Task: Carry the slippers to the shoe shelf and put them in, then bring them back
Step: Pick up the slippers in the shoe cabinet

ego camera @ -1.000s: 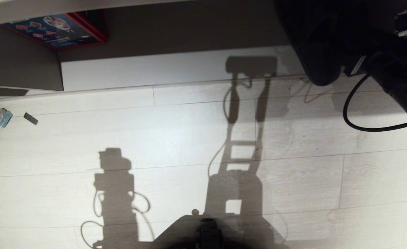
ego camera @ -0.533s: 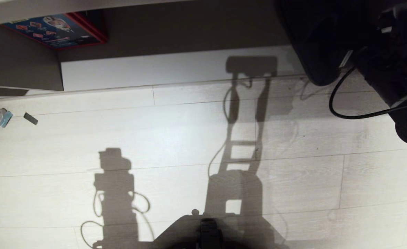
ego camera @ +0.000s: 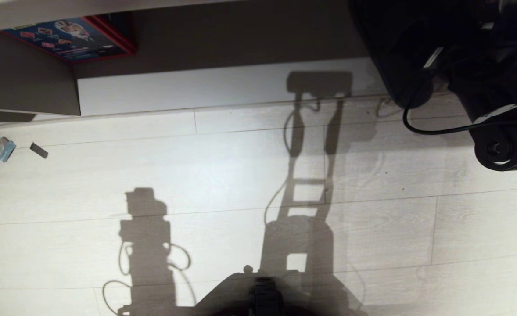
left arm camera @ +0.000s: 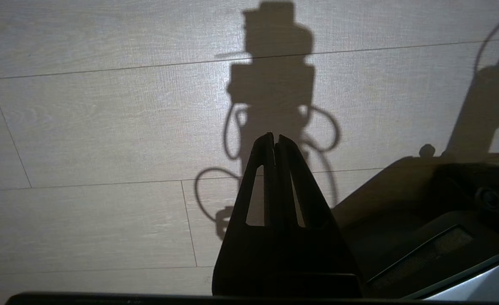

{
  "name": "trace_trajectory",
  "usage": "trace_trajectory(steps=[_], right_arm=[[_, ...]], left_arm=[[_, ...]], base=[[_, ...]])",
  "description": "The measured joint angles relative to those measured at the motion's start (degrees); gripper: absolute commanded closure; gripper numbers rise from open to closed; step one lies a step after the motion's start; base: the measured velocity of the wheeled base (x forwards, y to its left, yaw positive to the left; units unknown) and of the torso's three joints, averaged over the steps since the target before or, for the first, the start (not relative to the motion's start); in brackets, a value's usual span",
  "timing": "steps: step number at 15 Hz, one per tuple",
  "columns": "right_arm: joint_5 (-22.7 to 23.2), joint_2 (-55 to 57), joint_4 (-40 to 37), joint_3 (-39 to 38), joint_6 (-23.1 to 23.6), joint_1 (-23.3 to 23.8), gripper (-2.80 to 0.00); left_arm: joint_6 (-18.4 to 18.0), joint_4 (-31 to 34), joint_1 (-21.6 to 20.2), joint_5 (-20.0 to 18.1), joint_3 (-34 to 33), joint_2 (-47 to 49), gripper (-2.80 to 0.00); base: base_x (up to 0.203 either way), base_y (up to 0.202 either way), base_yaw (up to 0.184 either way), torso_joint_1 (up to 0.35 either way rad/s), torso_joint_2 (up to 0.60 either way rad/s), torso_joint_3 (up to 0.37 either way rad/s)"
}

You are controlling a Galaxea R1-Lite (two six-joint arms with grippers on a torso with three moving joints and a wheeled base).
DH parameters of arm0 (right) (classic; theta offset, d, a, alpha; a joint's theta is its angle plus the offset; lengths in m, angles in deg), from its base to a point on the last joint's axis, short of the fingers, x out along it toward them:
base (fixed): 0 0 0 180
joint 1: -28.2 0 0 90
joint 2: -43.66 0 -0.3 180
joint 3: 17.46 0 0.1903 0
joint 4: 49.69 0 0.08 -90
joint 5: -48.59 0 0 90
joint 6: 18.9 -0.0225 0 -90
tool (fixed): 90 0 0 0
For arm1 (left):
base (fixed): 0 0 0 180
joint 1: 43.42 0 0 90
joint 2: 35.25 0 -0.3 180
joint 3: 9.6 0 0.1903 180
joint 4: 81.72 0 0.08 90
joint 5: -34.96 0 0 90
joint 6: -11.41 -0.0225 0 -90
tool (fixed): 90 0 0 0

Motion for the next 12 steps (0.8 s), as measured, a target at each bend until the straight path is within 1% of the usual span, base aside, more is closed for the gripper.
trace_trajectory(steps=[2, 3, 7, 12], right_arm=[[-1.04, 1.76, 1.11, 2.08, -0.62, -0.4, -2.8], [-1.24, 2.64, 1.11, 2.91, -1.44, -0.74, 0.0], [-2.39, 5.54, 1.62, 6.81, -2.29, -1.21, 0.0], [-2.03, 6.85, 1.66, 8.29, -2.71, -1.32, 0.0]], left_arm=[[0.0, 0.01, 0.0, 0.0, 0.0, 0.0, 0.0], [0.02, 0.0, 0.0, 0.0, 0.0, 0.0, 0.0], [0.04, -0.01, 0.0, 0.0, 0.0, 0.0, 0.0], [0.04, 0.0, 0.01, 0.0, 0.0, 0.0, 0.0]], base=[[0.0, 0.0, 0.0, 0.0, 0.0, 0.0], [0.0, 0.0, 0.0, 0.0, 0.0, 0.0], [0.0, 0.0, 0.0, 0.0, 0.0, 0.0], [0.0, 0.0, 0.0, 0.0, 0.0, 0.0]])
